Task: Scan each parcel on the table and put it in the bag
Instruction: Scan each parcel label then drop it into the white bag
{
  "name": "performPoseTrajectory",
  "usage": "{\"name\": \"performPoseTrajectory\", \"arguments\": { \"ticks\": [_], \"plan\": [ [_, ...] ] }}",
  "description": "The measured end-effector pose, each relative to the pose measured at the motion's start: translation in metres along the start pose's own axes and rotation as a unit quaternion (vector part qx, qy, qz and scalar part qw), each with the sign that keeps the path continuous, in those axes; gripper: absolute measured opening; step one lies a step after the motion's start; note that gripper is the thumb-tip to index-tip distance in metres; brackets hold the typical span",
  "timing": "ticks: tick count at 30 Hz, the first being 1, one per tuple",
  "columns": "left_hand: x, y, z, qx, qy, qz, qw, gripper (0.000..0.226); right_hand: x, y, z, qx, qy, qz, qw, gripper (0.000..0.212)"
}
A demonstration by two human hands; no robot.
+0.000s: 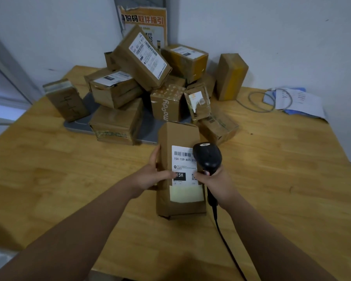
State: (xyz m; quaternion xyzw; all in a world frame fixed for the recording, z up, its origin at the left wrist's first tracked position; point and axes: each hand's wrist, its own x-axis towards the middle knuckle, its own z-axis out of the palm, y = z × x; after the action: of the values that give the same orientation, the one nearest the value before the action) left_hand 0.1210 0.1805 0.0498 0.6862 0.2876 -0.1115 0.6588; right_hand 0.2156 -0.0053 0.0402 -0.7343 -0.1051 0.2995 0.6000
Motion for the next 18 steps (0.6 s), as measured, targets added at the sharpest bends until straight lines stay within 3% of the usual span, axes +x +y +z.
{"name": "performPoseTrajectory", "arguments": {
  "ticks": [3,7,18],
  "plan": [
    [-0.001,0.011,-0.006,0.031,0.048,0.069,0.996,0.113,0.001,-0.018,0.006,0.047,0.003,-0.01,0.999,0.02],
    [0.001,0.011,-0.018,0.013,0.123,0.156,0.98,0.113,-0.005,-0.031,0.004,-0.025,0.042,-0.031,0.998,0.014],
    [0.005,0.0,-0.032,-0.01,0.172,0.146,0.974,0.112,-0.033,-0.04,0.023,-0.046,0.017,-0.031,0.998,0.029]
  ]
}}
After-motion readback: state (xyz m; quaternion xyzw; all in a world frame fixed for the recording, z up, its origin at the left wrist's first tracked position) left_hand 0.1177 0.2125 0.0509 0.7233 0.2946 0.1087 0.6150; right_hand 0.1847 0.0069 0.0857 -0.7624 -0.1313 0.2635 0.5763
